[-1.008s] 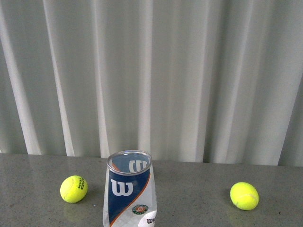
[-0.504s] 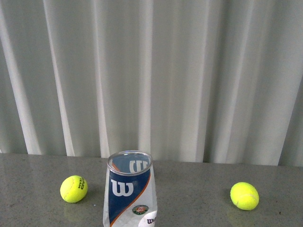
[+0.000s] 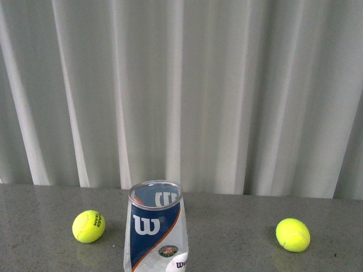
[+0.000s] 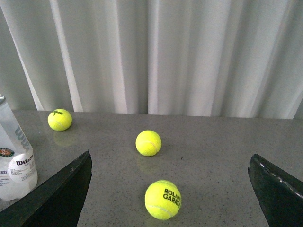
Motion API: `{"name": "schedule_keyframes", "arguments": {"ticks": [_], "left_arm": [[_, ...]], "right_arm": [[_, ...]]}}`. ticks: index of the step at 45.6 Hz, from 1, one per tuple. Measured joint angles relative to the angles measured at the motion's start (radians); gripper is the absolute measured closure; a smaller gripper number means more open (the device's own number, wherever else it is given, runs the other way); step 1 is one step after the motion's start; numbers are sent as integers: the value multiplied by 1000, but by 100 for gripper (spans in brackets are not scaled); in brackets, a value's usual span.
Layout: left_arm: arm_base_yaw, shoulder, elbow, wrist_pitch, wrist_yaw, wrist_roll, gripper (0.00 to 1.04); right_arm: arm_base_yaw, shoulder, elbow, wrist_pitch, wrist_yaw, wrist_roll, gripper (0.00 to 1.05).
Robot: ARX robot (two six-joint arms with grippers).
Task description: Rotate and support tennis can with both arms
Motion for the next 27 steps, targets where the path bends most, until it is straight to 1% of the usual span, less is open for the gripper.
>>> {"name": "schedule_keyframes", "arguments": {"ticks": [5,9,27], "left_arm": [[0,0,0,0,0,0,5],[0,0,0,0,0,0,7],[0,0,0,0,0,0,7]], "right_arm": [[0,0,0,0,0,0,7],[0,0,0,0,0,0,7],[0,0,0,0,0,0,7]]}}
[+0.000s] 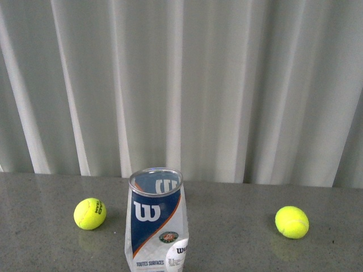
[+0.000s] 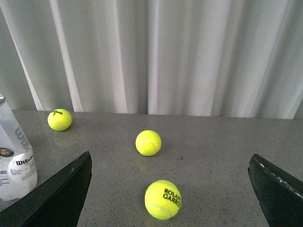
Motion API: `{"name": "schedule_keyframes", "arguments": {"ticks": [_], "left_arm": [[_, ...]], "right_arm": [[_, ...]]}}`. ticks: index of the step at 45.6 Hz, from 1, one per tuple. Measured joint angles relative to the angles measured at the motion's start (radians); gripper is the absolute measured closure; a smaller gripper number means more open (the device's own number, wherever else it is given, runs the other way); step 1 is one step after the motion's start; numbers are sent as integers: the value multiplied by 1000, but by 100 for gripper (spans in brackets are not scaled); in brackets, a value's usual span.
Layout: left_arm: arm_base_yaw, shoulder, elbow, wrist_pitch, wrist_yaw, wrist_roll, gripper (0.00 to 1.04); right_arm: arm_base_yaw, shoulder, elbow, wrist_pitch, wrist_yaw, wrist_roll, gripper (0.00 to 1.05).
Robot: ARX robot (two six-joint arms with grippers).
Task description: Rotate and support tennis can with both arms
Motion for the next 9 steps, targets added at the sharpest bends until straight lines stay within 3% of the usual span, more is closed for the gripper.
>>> {"name": "schedule_keyframes", "arguments": {"ticks": [9], "left_arm": [[0,0,0,0,0,0,7]], "right_arm": [[0,0,0,0,0,0,7]]}}
